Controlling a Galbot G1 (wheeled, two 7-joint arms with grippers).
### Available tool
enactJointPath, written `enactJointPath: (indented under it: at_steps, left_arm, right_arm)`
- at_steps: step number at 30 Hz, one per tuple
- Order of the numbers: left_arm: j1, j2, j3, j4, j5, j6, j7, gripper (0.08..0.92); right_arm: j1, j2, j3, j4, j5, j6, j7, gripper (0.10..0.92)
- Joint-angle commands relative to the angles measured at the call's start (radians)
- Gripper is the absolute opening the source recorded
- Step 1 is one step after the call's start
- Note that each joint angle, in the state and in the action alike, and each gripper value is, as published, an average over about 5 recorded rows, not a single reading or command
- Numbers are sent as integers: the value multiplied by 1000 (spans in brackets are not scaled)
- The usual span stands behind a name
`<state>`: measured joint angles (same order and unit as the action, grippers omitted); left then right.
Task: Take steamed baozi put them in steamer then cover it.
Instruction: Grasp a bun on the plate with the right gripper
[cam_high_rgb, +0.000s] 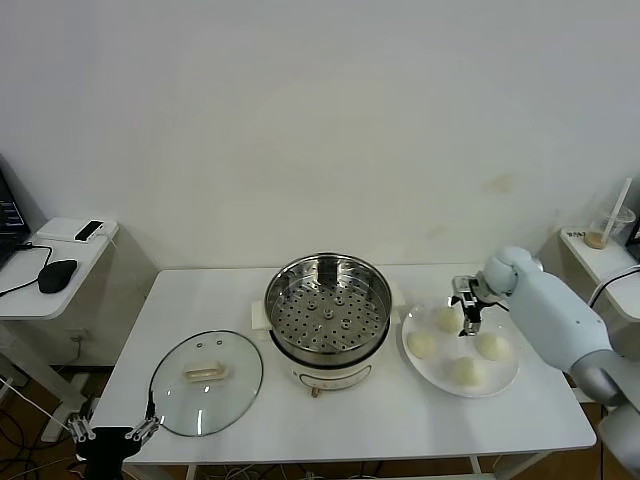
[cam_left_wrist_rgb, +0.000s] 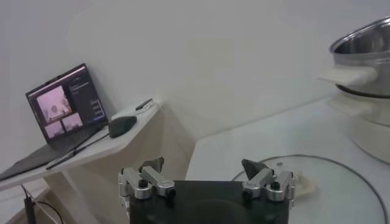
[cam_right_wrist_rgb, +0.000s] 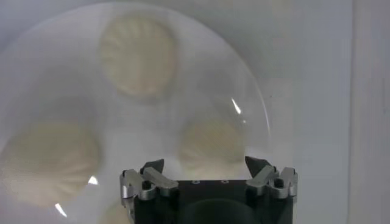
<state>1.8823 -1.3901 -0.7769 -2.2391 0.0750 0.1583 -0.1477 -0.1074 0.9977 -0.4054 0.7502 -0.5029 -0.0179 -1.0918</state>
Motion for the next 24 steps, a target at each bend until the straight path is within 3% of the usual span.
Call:
enactJointPath:
  at_steps: [1,16,24]
  left_arm:
    - [0,0,-4,3,1,-5,-3,823]
    - [10,-6,-6,-8,3,-13,-7,823]
    - [10,-4,-5,-15,3,-11,-9,823]
  right_arm:
    - [11,21,-9,-40,-10,2,5,757]
    - [9,26,-15,-46,-14,3,18,593]
    - [26,-8,-26,-1,7,10,3,578]
